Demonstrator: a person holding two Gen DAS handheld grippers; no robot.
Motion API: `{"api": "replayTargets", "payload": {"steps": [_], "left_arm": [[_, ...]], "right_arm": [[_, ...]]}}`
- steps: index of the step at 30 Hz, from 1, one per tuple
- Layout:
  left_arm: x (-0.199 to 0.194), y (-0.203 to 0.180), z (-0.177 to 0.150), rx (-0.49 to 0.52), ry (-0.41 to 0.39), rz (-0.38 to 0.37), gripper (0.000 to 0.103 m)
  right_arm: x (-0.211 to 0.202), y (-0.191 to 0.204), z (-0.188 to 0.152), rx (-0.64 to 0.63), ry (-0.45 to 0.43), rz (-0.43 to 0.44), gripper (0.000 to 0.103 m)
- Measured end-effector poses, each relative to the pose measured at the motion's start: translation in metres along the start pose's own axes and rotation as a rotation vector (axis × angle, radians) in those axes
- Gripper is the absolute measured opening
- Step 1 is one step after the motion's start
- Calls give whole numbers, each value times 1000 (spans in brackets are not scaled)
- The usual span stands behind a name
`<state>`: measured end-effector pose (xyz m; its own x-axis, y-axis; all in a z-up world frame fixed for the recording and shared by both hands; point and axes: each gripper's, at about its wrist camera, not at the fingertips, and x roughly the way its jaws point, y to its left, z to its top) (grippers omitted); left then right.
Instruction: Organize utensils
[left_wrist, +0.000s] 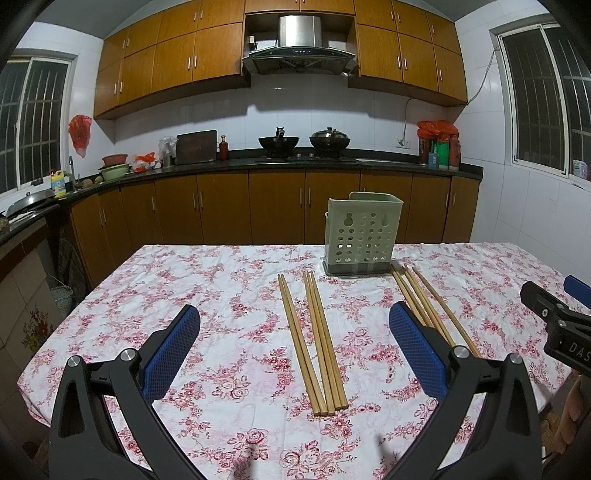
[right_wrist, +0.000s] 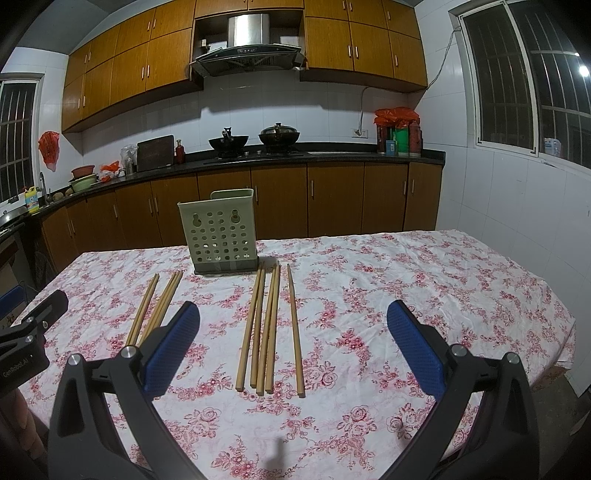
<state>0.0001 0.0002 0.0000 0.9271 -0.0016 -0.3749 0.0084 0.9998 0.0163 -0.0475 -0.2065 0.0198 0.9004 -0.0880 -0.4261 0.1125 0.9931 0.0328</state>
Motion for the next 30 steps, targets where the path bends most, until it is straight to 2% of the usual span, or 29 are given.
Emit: {"api": "replayTargets", "payload": {"steps": [18,22,28,29,30], "left_arm": [[2,1,0,3,8,7,101],[15,6,-2,-5,47,17,101],[50,26,-4,-46,173,58,101],[55,28,-4,-51,188,61,101],[60,30,-4,-53,203,65,98]], "right_arm": [[6,1,-2,-2,15,-8,99],[22,-4,-3,15,69,-14,99],[69,-21,-6,42,212,-43,99],[79,-23,-6,42,242,-43,96],[86,-24,-6,41,263,-38,88]]}}
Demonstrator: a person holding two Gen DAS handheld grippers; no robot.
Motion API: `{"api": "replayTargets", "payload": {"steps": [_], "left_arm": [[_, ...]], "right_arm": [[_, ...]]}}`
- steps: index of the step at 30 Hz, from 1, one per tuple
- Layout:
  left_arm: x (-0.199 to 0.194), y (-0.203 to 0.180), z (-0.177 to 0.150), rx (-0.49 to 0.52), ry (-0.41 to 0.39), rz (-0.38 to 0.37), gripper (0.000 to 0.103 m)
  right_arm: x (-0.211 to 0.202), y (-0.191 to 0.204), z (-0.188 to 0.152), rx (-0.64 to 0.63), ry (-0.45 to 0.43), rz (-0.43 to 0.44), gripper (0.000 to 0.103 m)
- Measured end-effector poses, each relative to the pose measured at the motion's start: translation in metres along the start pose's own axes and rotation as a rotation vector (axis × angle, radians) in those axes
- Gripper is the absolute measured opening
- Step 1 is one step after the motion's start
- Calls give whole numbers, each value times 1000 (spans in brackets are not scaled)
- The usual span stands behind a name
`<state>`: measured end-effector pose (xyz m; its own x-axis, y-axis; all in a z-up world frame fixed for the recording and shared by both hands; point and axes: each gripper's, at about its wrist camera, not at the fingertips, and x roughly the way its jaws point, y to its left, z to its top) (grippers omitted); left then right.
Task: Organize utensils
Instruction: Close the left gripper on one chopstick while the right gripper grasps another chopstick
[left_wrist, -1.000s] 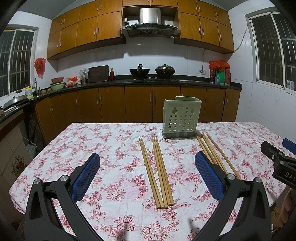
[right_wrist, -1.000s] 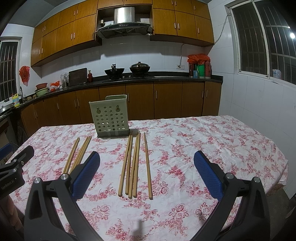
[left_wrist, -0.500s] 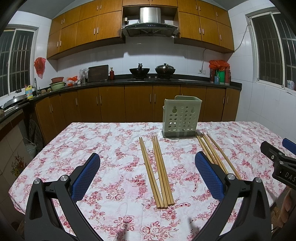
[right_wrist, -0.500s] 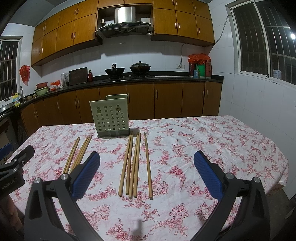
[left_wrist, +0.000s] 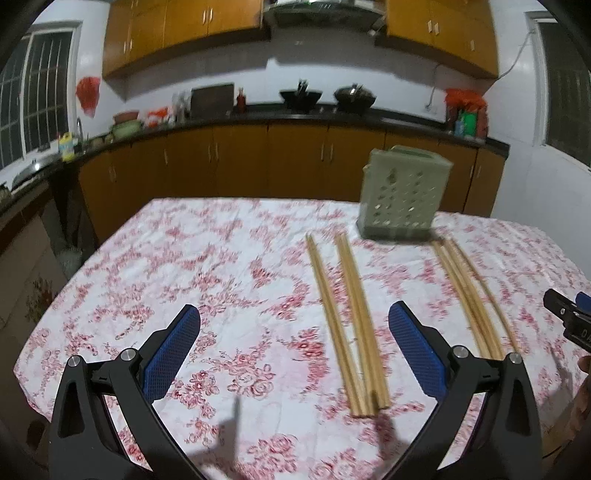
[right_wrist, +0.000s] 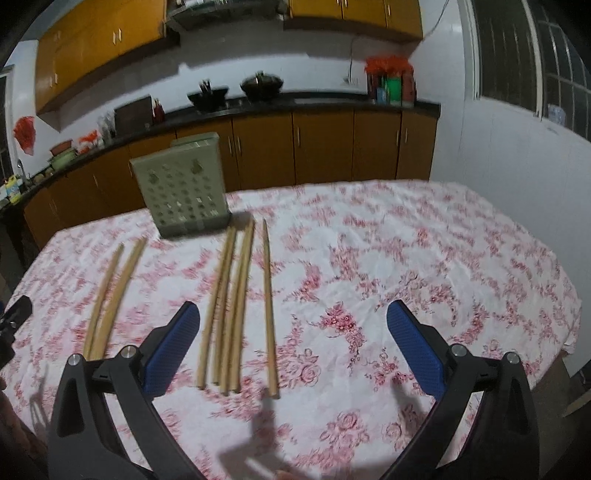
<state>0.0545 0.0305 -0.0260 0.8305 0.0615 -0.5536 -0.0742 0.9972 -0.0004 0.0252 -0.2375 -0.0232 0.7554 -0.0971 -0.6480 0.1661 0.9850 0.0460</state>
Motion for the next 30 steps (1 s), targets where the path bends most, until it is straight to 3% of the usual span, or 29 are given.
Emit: {"api": "replayTargets", "payload": {"steps": [1,3,6,10,12,15,30], "left_arm": [[5,2,0,1,15,2,95],[19,2,1,8,58,-1,82],[38,2,0,10,122,-23,67],[55,-2,-2,4,186,-70,56],[61,-6,-4,9,214,-97,47],[72,-10,-6,15,252,-130,37],[96,-23,-7,45,339,-163,9]], "right_arm": [[9,0,2,-5,29,7,83],[26,0,5,-14,81,20,65],[53,2,7,-17,161,53,50],[76,5,5,-24,233,65,40],[84,8,2,-37,258,67,27],[86,10,-1,-57,248,43,17],[92,12,-1,-78,237,25,14]]}}
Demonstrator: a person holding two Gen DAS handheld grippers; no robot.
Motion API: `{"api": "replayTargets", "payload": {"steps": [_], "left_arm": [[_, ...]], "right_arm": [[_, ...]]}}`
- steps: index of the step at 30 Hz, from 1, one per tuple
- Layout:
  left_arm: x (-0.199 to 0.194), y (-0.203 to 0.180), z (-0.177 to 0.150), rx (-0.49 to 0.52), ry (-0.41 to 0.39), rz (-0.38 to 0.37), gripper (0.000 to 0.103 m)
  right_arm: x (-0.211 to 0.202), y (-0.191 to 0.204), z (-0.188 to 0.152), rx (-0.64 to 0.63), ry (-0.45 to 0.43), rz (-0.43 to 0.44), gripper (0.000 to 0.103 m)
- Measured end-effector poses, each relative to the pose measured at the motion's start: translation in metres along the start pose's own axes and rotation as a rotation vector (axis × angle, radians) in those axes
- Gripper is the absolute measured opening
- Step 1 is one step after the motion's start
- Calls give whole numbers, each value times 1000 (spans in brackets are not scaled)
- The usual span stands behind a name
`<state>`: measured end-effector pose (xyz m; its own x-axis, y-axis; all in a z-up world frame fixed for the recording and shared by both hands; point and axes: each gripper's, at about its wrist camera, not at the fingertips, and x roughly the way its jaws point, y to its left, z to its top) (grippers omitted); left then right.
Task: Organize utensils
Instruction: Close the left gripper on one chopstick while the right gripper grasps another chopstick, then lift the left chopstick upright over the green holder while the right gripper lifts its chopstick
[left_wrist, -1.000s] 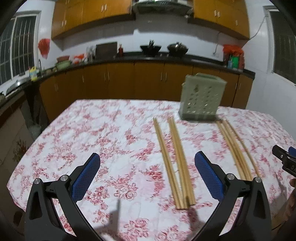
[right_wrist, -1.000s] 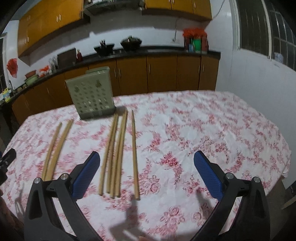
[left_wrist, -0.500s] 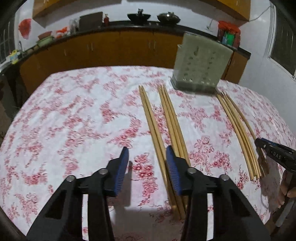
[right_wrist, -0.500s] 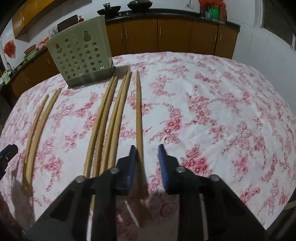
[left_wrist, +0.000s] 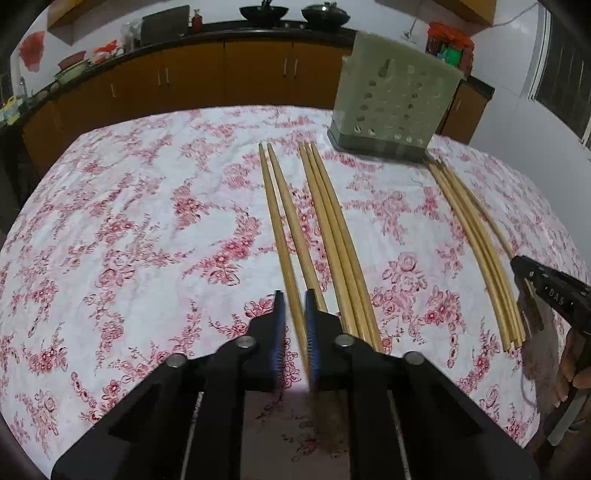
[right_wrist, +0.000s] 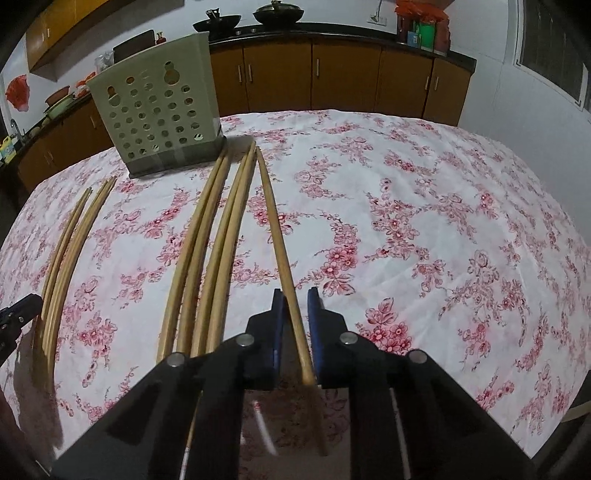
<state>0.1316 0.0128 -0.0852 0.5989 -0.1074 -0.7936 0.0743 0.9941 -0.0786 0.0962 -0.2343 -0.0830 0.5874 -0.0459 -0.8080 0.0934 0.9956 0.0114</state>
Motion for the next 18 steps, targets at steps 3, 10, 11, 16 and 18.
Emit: {"api": "replayTargets", "payload": {"steps": [3,10,11,16,18], "left_arm": [[3,1,6,14,-3,11,9],[11,21,23,-8,-8,32,8],[11,23,23,-9,-11,30,8],[9,19,20,18,-27,49,8],[9,20,19,12,-26,45,8]], "right_arm": [[2,0,3,-2,-5,2,10],[14,-12,17,46,-17,-15,8],[14,-14,18,51,-20,-15,8],[14,-13,16,44,-39,-23,8],[14,-14,15,47,-41,-21,9]]}}
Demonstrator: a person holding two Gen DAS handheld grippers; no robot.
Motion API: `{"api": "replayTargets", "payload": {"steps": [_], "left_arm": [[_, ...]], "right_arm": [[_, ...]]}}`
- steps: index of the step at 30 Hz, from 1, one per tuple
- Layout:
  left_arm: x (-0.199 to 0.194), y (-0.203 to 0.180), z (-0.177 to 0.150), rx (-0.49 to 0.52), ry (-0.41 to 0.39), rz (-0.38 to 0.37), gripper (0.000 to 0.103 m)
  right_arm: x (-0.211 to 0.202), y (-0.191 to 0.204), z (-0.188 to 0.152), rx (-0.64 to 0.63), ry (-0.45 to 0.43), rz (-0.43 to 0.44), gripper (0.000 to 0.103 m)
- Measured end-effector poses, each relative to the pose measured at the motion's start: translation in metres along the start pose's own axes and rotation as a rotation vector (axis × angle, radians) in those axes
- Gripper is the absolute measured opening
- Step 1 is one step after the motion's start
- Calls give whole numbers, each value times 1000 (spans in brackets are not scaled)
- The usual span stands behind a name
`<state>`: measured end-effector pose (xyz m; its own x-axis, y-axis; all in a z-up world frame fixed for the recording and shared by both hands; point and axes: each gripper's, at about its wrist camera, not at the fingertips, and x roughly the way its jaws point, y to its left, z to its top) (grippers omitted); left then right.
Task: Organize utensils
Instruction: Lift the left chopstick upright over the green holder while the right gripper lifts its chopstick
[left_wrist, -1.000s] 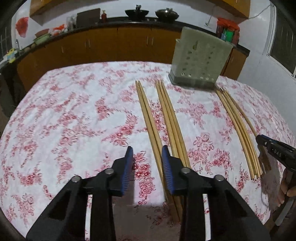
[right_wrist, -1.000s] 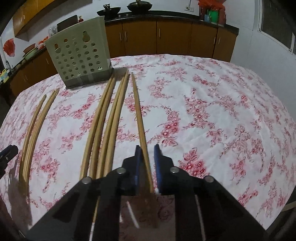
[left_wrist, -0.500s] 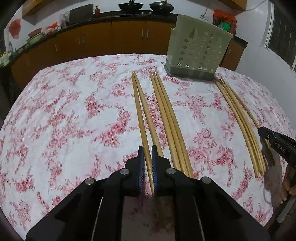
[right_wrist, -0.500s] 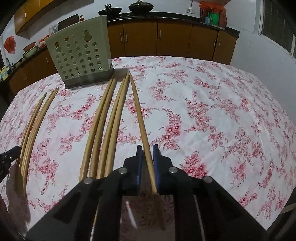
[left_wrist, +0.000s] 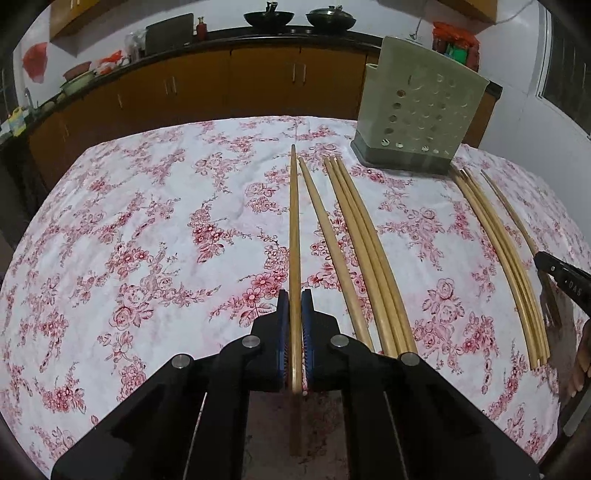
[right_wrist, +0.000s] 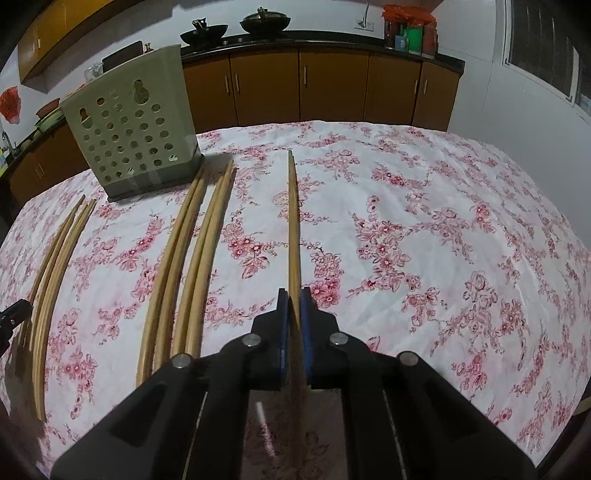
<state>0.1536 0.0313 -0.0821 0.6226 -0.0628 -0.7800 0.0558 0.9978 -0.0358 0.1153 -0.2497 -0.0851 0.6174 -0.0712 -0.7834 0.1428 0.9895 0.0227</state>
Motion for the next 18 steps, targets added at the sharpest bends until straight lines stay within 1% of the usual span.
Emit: {"api": "replayTargets", "payload": {"steps": [9,11,13,16,17,18], "left_arm": [[-2,1,2,5,9,-8,8],[-6,2,5,8,8,-14,8],[-15,5,11,11,-25,-9,8],[-37,11,28,-7,-97,-12,8],[-47,14,36,-18,-133,-11,8],[-52,15,40,-23,-149,-12,8]], "right_arm": [[-3,-2,-2,3,-2,12,8],[-11,-5,1,14,-30,23,8],[-29,-9,9,22,-89,26,8],[-56,-15,24,39,-176,35,8],[-65,-17,29,45,-205,39,8],[-71,-19,32,49,-223,42,8]]}}
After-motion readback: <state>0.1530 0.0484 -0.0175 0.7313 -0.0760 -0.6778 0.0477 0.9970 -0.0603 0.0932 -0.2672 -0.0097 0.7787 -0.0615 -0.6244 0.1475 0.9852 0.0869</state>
